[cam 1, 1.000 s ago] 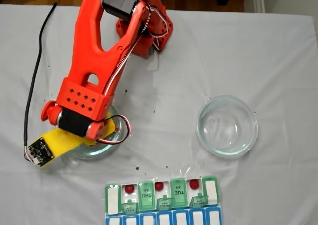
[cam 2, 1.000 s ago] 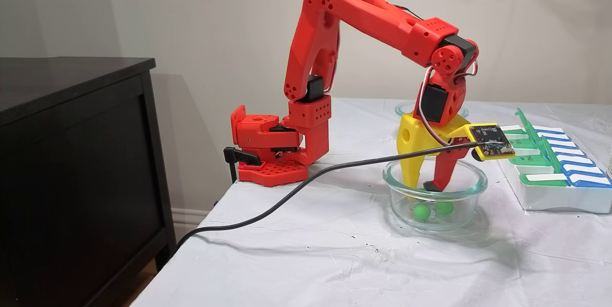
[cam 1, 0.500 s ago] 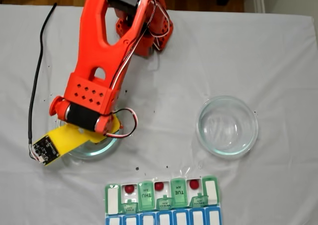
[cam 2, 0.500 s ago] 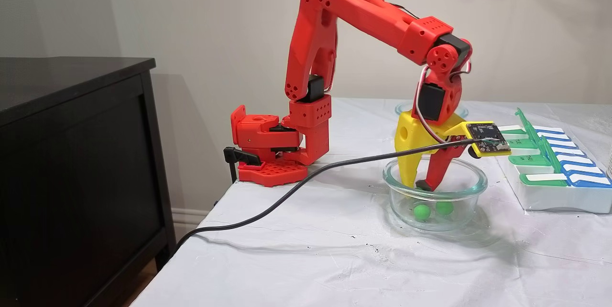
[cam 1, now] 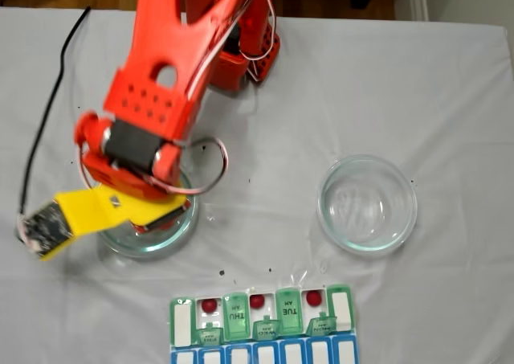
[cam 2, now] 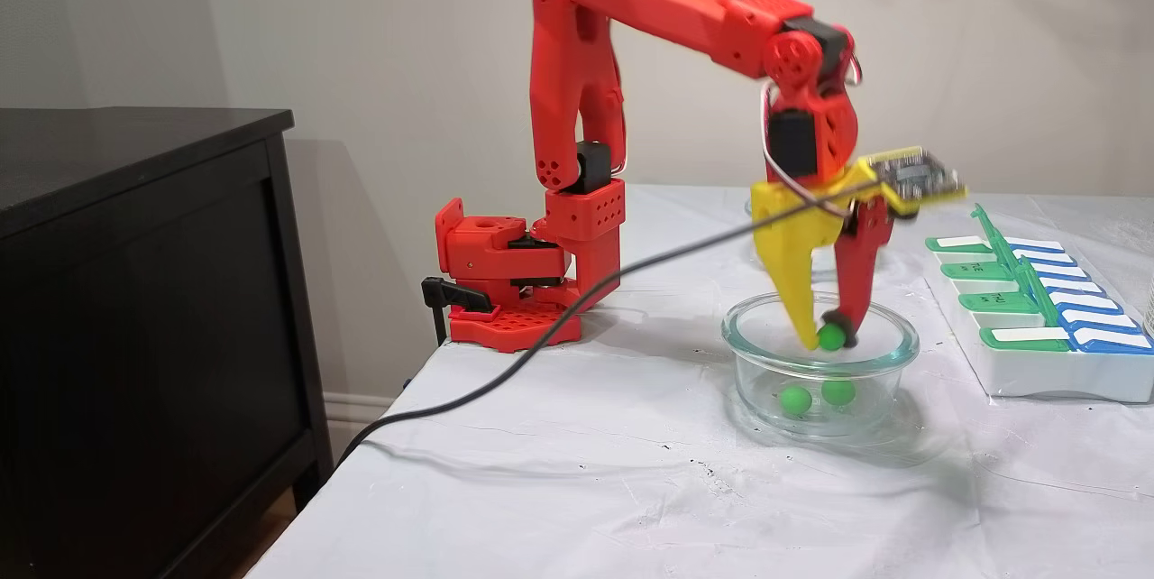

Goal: Sort medicines into box.

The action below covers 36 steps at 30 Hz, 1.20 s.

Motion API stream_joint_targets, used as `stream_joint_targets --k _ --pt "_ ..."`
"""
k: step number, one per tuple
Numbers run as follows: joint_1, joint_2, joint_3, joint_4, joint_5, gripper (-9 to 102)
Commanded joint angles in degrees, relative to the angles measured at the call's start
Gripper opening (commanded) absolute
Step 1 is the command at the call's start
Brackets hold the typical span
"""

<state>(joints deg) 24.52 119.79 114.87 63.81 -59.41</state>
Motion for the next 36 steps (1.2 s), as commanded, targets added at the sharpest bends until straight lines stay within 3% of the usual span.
stream_joint_targets --k 1,5,11,16,23,36 --pt "0.70 12.13 -6.86 1.05 -1.49 0" --pt "-5.27 16.88 -8.00 -0.62 6.15 0" --pt "-23.20 20.39 -3.52 -7.38 23.12 0" --pt "-32.17 12.92 -6.15 -8.61 30.15 0" --pt "-36.56 0.88 -6.33 -15.38 34.45 0" --pt "-39.20 -5.98 -10.46 -22.41 35.33 0"
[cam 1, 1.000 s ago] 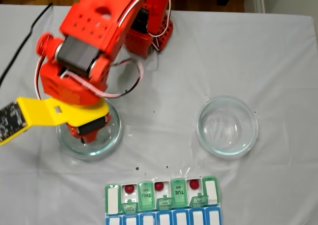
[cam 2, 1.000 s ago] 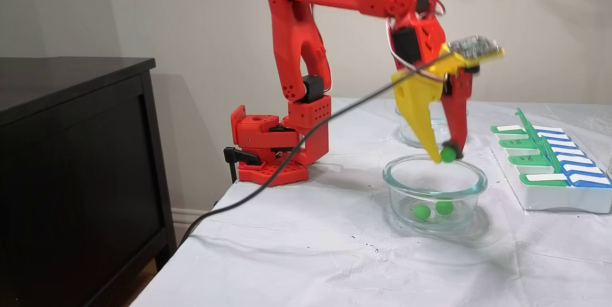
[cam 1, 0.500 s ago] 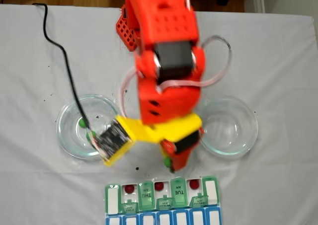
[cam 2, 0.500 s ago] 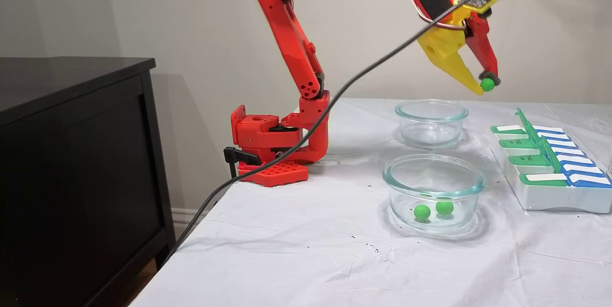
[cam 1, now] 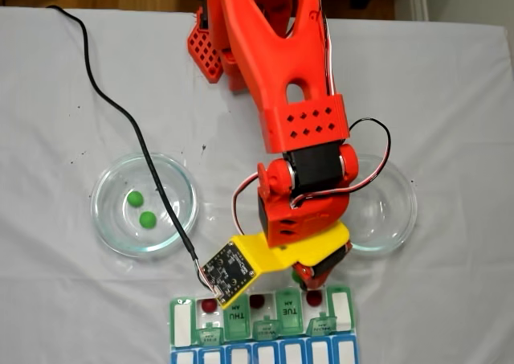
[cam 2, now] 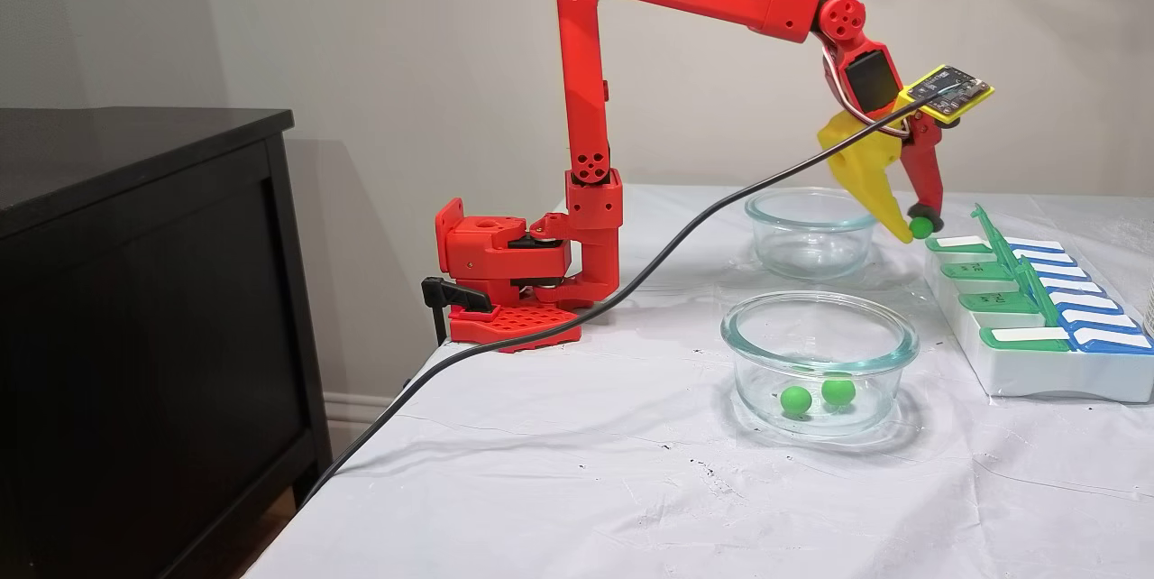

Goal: Sort medicines into box.

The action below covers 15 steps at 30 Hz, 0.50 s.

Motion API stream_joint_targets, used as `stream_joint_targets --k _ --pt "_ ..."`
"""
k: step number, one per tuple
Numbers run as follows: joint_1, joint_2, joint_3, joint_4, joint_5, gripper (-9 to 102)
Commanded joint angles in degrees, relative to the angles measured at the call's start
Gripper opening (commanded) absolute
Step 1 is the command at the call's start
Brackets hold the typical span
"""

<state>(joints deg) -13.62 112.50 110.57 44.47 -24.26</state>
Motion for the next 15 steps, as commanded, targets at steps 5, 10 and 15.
stream_joint_targets --k 5,10,15 --pt "-1.14 -1.32 -6.68 -7.29 0.53 0" --pt "-1.76 -3.16 -6.77 -9.49 0.44 0" --pt "-2.46 -2.72 -6.24 -10.46 0.79 0"
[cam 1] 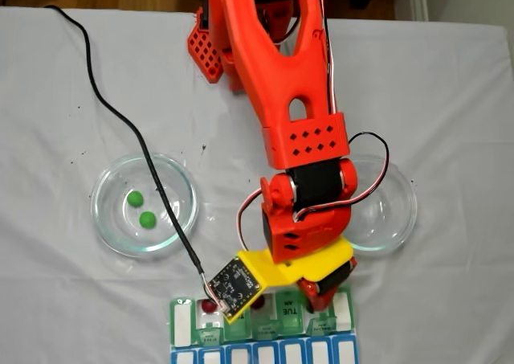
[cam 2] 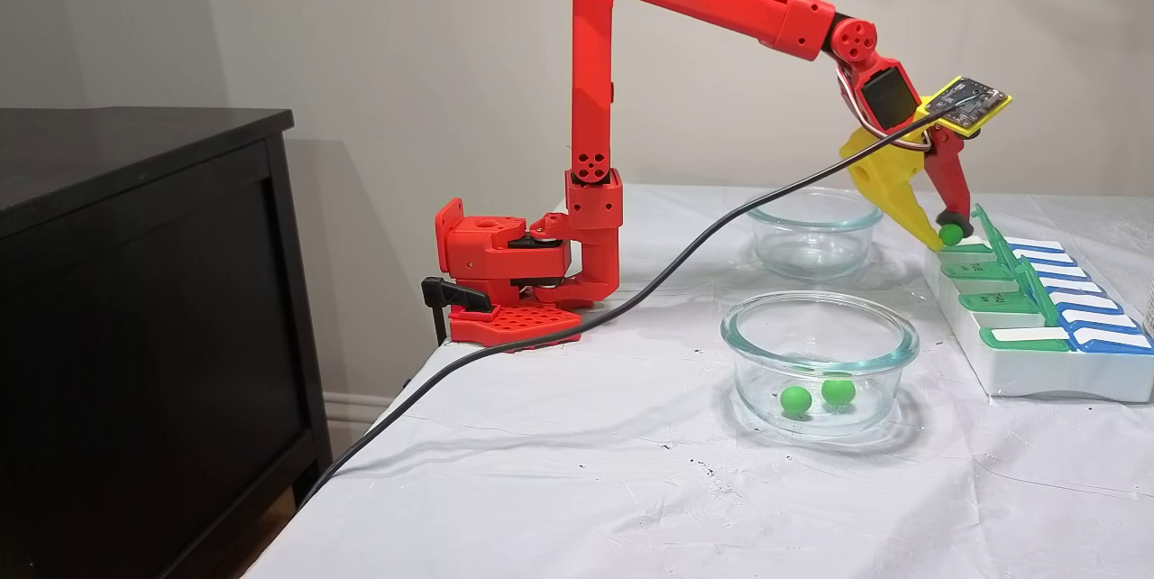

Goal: Sort medicines into box.

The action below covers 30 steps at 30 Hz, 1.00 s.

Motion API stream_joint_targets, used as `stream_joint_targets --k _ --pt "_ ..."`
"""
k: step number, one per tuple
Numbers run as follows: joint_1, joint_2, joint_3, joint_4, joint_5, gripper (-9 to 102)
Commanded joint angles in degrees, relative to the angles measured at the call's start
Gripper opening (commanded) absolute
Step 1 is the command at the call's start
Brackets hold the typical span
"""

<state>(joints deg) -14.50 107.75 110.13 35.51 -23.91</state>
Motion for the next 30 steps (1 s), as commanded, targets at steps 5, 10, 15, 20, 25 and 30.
stream_joint_targets --k 5,10,15,20,25,30 --pt "-3.25 2.11 -5.19 -1.67 0.00 0" --pt "-3.16 1.85 -4.75 -3.96 -0.09 0" --pt "-1.67 0.00 -5.01 -6.59 -0.97 0" --pt "-1.67 -0.44 -4.75 -7.82 -1.32 0" --pt "-1.32 -0.09 -3.69 -8.09 -1.32 12" --pt "-0.79 -0.79 -3.52 -8.88 -2.02 20"
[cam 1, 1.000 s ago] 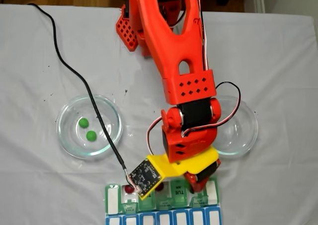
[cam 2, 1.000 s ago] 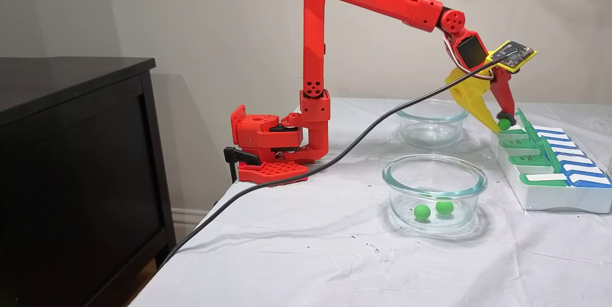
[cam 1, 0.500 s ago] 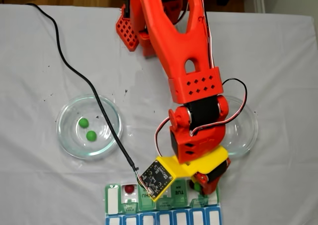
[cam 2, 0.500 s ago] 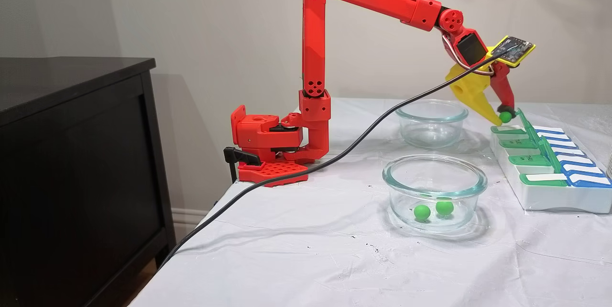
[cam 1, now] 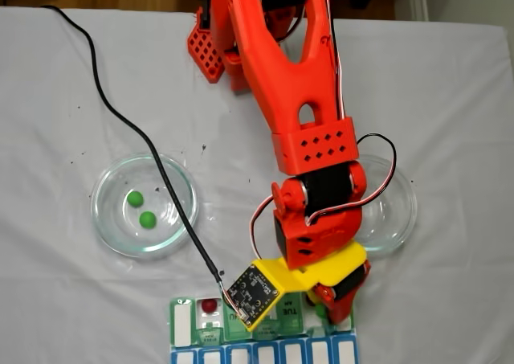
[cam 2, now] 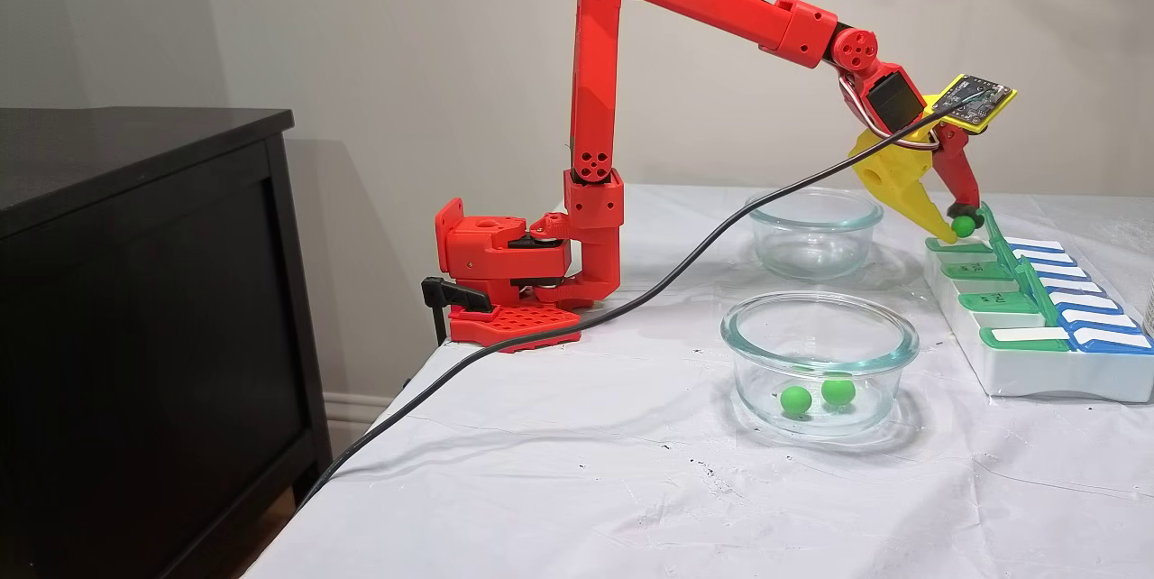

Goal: Sort medicines into box.

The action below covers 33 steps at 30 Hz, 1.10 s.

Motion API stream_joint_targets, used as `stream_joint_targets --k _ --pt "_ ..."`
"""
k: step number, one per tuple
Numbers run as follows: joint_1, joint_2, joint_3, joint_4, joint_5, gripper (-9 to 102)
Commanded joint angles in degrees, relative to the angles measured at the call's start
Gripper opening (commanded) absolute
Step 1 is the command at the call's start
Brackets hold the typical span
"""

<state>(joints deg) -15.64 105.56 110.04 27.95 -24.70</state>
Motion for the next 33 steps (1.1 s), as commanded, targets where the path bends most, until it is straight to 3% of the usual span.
stream_joint_targets --k 1,5,9,20,26,33 --pt "0.35 1.58 -3.43 -1.14 -1.49 20" --pt "0.44 3.16 -3.16 0.62 -3.08 18" --pt "0.88 5.62 -4.83 7.29 -6.86 0" --pt "11.43 14.06 -12.74 36.12 -20.65 0" --pt "21.71 21.80 -6.50 35.42 -33.49 0" --pt "26.72 22.76 -4.39 38.94 -36.56 3"
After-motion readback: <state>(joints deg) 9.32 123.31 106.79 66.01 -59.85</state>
